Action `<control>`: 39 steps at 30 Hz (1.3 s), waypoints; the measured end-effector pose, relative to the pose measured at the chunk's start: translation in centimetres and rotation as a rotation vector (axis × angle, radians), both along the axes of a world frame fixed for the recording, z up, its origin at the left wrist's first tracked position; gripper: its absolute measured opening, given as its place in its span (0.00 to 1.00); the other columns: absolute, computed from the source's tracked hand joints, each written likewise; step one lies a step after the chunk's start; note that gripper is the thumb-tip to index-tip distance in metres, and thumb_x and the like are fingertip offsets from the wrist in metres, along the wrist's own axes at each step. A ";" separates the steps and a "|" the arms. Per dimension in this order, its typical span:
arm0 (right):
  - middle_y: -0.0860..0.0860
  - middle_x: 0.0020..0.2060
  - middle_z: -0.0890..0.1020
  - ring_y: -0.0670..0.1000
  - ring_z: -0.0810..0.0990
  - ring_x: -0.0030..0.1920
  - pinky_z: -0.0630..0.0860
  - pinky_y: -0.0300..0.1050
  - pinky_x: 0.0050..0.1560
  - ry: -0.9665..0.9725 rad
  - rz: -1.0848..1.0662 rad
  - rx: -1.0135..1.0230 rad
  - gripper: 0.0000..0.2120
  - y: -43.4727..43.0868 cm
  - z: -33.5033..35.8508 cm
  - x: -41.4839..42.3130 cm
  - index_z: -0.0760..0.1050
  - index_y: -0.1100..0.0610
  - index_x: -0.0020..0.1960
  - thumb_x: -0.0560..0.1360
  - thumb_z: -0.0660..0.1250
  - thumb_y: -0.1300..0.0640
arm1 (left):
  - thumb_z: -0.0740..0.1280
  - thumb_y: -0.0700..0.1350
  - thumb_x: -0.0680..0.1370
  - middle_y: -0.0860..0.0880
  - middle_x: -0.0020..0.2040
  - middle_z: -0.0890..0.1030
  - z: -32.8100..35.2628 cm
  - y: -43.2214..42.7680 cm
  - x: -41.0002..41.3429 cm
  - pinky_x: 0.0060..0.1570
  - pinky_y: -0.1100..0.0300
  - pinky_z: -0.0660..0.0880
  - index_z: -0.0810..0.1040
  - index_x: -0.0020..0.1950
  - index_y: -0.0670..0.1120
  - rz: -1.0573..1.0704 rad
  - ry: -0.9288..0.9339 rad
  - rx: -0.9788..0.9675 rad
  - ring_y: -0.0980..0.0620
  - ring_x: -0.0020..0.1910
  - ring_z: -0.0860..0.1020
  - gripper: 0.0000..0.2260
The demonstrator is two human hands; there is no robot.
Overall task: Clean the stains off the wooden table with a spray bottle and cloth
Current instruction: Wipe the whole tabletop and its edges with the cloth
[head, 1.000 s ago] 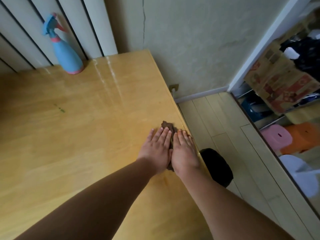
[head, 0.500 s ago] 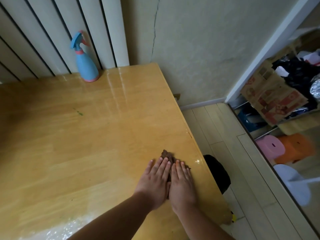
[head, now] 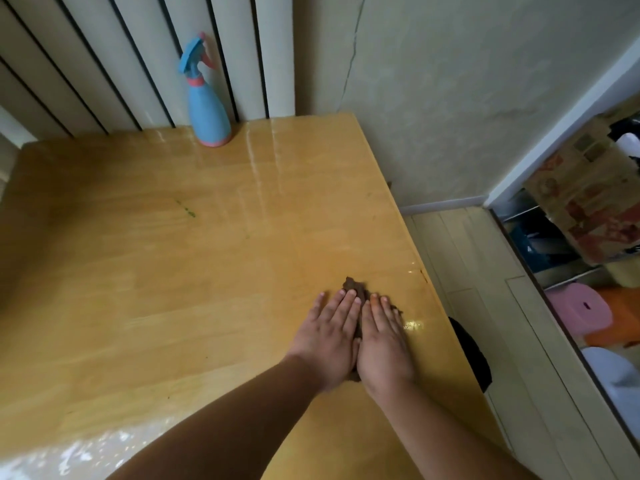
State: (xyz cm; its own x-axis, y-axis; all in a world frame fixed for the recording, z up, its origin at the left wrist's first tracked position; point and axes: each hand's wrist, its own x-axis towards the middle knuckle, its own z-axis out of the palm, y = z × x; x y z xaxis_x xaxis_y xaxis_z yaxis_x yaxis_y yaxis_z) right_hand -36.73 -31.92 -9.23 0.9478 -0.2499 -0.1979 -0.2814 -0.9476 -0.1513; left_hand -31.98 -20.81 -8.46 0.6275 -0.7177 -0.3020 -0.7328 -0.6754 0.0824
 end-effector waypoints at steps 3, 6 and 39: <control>0.56 0.78 0.45 0.53 0.40 0.78 0.32 0.46 0.73 -0.026 0.060 0.024 0.29 0.9 0.3 4.2 0.44 0.60 0.78 0.82 0.51 0.55 | 0.40 0.54 0.84 0.45 0.80 0.38 0.2 1.1 3.4 0.75 0.47 0.32 0.37 0.79 0.43 0.091 -0.031 0.039 0.47 0.79 0.36 0.27; 0.56 0.78 0.44 0.53 0.40 0.78 0.35 0.48 0.75 -0.045 0.092 0.026 0.30 2.9 0.3 8.8 0.44 0.61 0.78 0.82 0.52 0.53 | 0.40 0.53 0.84 0.45 0.80 0.40 0.2 3.0 7.2 0.75 0.48 0.33 0.38 0.79 0.42 0.183 -0.053 0.084 0.47 0.79 0.37 0.27; 0.58 0.64 0.78 0.57 0.75 0.66 0.50 0.50 0.71 0.020 0.245 0.039 0.26 11.5 -1.3 -1.8 0.78 0.63 0.62 0.64 0.72 0.57 | 0.34 0.55 0.79 0.47 0.76 0.33 0.7 12.2 -4.2 0.69 0.49 0.24 0.34 0.76 0.43 0.249 0.018 0.023 0.49 0.72 0.27 0.28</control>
State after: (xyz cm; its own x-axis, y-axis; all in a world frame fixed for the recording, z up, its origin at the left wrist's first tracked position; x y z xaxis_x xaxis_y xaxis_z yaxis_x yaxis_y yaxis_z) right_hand -38.57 -20.44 -10.58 0.9749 -0.0050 -0.2225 -0.0473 -0.9815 -0.1853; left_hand -36.21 -8.57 -7.78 0.7781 -0.5346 -0.3298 -0.5425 -0.8366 0.0764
